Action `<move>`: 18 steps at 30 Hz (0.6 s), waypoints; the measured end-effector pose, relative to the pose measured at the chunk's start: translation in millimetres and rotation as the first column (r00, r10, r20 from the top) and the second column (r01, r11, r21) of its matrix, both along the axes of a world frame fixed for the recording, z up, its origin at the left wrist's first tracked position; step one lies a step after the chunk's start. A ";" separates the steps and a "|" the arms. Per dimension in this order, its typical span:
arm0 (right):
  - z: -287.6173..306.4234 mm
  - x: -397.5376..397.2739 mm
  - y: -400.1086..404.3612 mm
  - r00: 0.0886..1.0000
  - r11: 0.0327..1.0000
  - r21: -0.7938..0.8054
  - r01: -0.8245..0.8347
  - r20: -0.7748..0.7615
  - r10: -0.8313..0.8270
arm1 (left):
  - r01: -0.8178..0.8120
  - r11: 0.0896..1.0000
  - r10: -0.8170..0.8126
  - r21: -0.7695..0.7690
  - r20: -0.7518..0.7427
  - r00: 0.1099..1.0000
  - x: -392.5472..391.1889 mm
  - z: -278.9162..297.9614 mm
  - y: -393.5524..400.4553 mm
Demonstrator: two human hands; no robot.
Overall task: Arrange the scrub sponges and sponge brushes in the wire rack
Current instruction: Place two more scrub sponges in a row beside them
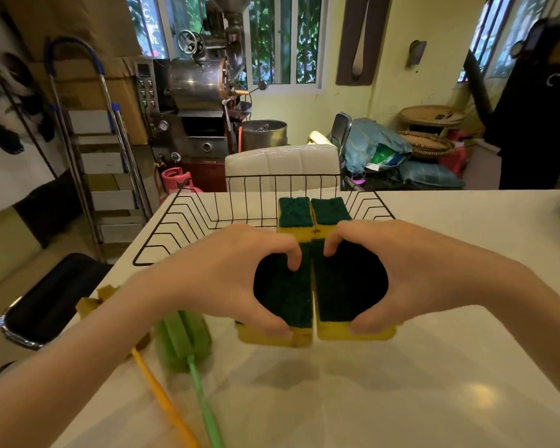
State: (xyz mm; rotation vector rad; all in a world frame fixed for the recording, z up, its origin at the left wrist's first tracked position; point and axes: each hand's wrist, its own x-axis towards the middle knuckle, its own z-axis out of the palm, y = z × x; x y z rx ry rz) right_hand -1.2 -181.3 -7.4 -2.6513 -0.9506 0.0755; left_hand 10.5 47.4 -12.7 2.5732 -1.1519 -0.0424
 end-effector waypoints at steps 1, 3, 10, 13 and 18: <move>5.5 5.5 1.4 1.000 1.000 0.013 -0.003 0.020 0.003 | -0.001 1.000 0.001 -0.014 0.008 1.000 4.6 5.6 2.3; 15.0 19.6 5.3 0.999 0.999 0.045 -0.015 0.038 0.013 | -0.009 0.999 0.010 -0.042 0.006 1.000 16.7 15.1 7.7; 30.7 77.3 25.6 0.999 0.994 0.100 -0.042 0.027 0.040 | -0.060 0.996 0.064 -0.072 0.046 0.997 69.6 27.2 28.3; 27.8 103.3 36.7 0.999 0.994 0.101 -0.045 0.032 0.042 | -0.101 0.993 0.105 -0.063 0.060 0.993 93.3 23.4 35.3; 13.1 145.2 53.5 0.999 0.996 0.082 -0.034 0.003 0.034 | -0.157 0.987 0.157 -0.039 -0.001 0.988 130.6 9.5 44.9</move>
